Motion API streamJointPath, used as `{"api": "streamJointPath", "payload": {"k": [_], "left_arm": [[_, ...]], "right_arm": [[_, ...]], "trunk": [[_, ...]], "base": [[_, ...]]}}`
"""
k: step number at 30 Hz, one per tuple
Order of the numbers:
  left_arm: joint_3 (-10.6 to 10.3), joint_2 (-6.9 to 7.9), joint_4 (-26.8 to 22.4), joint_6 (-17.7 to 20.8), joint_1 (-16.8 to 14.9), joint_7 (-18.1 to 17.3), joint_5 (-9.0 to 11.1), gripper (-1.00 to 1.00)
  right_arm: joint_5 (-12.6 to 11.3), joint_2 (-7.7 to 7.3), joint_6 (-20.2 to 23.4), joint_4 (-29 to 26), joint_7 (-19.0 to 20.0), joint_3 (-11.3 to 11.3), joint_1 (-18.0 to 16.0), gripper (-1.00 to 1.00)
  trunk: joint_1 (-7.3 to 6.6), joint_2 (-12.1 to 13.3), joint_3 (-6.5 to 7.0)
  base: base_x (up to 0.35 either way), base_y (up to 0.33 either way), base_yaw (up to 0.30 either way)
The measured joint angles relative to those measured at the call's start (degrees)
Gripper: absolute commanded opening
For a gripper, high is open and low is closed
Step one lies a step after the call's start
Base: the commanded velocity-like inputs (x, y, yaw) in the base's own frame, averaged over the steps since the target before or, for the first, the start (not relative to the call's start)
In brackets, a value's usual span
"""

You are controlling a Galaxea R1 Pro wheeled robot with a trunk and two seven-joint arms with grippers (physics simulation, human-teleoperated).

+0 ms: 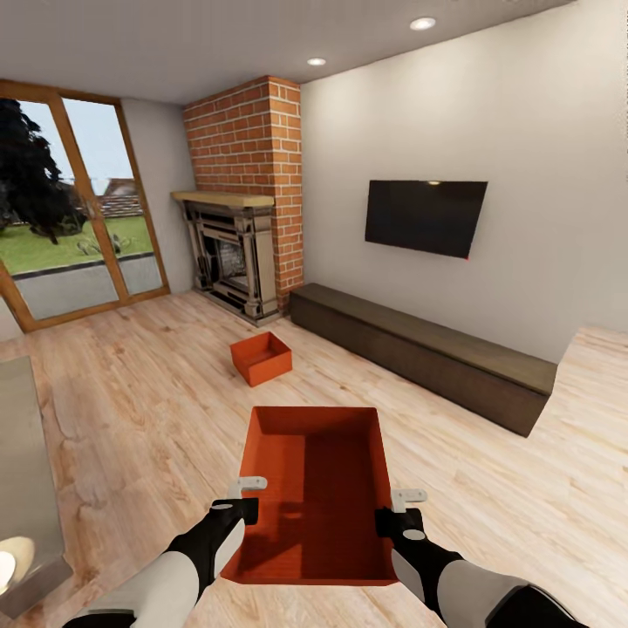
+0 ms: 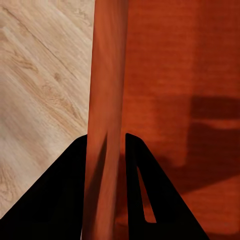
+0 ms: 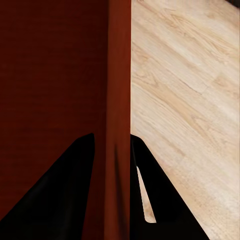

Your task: Move the two storage containers from the living room to the garage. In the garage, place one container on the floor and stack the other container on top of it (either order is fine).

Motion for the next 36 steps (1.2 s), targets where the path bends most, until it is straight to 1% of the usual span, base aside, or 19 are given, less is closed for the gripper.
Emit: {"api": "streamJointPath", "payload": {"k": [36], "left_arm": [[0.0,0.02,0.0,0.0,0.0,0.0,0.0,-1.00]], "right_arm": [[0.0,0.02,0.0,0.0,0.0,0.0,0.0,-1.00]], "trunk": [[0.00,0.0,3.21]], "base": [[0.000,0.000,0.000]]}}
